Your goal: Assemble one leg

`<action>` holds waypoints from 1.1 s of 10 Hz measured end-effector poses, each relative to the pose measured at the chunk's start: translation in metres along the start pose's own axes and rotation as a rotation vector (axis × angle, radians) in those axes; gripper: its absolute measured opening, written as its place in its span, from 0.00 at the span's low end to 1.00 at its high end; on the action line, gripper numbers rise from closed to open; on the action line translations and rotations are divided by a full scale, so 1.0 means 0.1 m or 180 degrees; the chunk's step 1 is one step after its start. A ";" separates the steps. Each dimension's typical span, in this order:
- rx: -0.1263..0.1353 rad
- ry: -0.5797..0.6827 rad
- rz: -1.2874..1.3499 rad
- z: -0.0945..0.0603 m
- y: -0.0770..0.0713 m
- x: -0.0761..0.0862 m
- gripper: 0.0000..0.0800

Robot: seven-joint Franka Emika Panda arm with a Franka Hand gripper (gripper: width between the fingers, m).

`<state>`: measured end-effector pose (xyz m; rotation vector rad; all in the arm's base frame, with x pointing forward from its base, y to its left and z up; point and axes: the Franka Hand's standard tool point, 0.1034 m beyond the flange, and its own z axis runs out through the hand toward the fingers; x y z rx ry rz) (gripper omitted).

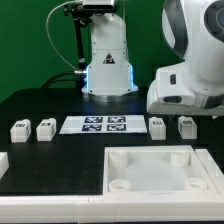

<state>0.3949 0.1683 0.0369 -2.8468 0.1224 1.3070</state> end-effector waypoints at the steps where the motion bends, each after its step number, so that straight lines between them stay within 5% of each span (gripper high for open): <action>1: 0.0027 0.0079 -0.0005 -0.01 -0.03 0.08 0.81; 6: -0.0036 -0.0023 0.0077 0.35 -0.09 0.06 0.81; 9: -0.0037 -0.0017 0.0070 0.35 -0.09 0.06 0.81; 10: -0.0037 -0.0017 0.0070 0.35 -0.09 0.06 0.70; 11: -0.0037 -0.0017 0.0069 0.36 -0.09 0.06 0.70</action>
Offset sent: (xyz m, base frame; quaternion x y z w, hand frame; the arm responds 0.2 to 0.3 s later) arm -0.0242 0.0141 -0.0191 0.0244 -0.0258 0.0462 0.9983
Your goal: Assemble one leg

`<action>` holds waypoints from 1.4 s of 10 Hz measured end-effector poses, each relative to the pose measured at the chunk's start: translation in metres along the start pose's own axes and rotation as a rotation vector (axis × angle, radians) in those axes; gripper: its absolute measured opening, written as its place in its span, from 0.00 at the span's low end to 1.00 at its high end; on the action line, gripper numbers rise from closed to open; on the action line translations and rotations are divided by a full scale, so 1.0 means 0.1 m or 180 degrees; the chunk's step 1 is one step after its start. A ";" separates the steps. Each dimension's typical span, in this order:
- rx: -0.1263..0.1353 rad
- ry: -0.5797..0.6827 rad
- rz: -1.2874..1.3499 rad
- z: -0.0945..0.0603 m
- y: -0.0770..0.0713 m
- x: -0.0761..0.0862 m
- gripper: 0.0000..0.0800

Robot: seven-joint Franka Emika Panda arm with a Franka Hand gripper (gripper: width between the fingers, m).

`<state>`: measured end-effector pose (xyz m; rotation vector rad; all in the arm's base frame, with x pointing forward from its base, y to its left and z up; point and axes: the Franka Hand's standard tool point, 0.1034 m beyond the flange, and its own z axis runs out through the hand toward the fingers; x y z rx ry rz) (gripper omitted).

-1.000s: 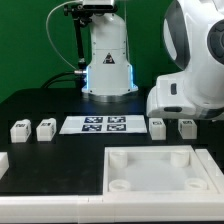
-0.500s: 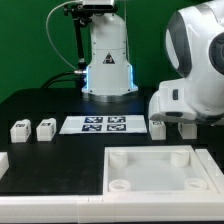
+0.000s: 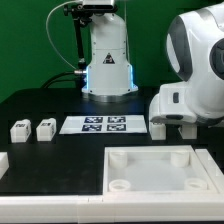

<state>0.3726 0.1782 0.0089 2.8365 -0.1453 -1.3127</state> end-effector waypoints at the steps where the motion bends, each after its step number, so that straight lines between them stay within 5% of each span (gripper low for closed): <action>1: 0.0000 0.0000 0.0000 0.00 0.00 0.00 0.41; 8: 0.0004 0.0011 -0.0006 -0.03 0.01 0.00 0.36; 11: 0.0029 0.0056 -0.0282 -0.77 0.38 -0.26 0.36; 12: -0.0081 0.0198 -0.0302 -0.98 0.48 -0.35 0.36; 14: -0.0105 0.0156 -0.0097 -1.06 0.43 -0.57 0.36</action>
Offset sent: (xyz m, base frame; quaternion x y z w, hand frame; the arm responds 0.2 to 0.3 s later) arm 0.0000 0.0000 0.0000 0.0000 0.0000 0.0000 1.0000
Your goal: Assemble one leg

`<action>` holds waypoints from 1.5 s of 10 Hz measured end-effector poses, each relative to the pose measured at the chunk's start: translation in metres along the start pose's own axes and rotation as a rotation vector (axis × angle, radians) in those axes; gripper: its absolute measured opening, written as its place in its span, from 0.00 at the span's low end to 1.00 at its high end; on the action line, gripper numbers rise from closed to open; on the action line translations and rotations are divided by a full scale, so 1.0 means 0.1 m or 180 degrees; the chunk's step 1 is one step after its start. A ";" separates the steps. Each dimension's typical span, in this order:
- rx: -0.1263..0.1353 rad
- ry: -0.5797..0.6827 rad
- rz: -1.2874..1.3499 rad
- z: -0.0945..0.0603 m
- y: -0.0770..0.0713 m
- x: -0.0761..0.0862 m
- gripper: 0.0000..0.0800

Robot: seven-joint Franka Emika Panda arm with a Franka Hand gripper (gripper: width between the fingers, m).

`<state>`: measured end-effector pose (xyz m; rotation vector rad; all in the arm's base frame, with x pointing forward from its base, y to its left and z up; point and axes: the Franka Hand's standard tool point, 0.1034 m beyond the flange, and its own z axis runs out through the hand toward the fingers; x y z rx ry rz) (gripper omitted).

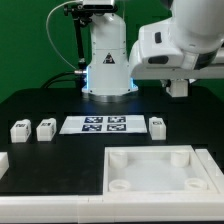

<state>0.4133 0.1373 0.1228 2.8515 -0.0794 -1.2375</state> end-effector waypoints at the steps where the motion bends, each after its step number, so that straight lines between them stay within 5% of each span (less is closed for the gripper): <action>1: -0.0006 -0.0006 -0.0044 0.02 -0.01 0.01 0.36; 3: 0.0007 0.0009 -0.0051 -0.02 0.01 0.02 0.36; 4: 0.0035 0.0015 -0.0305 -0.22 0.15 0.04 0.36; 6: 0.0176 0.0271 -0.0435 -0.99 0.43 0.20 0.36; 7: 0.0210 0.0623 -0.0436 -1.15 0.39 0.31 0.36; 10: 0.0270 0.1657 -0.0379 -1.19 0.40 0.33 0.36; 12: 0.0294 0.2528 -0.0388 -1.34 0.35 0.70 0.36; 15: 0.0282 0.3483 -0.0513 -1.95 0.22 0.97 0.36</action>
Offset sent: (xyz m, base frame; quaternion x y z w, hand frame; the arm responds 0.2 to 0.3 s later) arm 0.0786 -0.0561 0.0460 -0.0056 0.0831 -0.0934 0.9921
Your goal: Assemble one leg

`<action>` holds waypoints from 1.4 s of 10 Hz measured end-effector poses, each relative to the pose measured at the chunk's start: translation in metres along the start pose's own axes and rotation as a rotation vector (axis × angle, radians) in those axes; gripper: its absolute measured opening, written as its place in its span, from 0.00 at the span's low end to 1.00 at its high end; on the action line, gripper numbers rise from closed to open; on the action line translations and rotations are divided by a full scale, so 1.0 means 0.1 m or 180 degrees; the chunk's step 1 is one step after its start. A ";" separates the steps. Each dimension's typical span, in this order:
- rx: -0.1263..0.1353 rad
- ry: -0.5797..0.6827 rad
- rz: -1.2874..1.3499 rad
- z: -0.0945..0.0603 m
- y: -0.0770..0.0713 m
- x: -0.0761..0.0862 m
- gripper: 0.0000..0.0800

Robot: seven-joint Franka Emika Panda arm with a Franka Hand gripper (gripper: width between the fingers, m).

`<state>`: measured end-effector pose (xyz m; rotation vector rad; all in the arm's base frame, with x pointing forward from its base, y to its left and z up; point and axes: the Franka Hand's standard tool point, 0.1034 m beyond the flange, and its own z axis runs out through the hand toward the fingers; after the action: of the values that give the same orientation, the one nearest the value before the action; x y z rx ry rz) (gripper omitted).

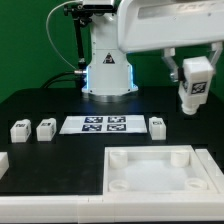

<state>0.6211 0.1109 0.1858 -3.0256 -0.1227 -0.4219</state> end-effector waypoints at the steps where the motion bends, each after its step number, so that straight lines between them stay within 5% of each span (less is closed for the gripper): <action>1: 0.0011 0.0280 0.0004 0.04 0.01 -0.08 0.36; 3: 0.0050 0.0950 0.0007 0.03 0.00 -0.08 0.36; 6: 0.0089 0.1234 0.0008 0.16 -0.08 -0.16 0.36; 10: -0.0010 0.1060 0.0072 0.66 0.01 -0.10 0.36; 14: -0.0042 0.1004 0.0118 0.78 0.07 -0.16 0.36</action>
Offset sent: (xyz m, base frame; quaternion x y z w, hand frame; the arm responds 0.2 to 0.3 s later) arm 0.0000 0.0000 0.0000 0.0000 0.1790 0.0000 0.9838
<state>0.6275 0.1102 0.1066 -2.9209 -0.0424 -0.8893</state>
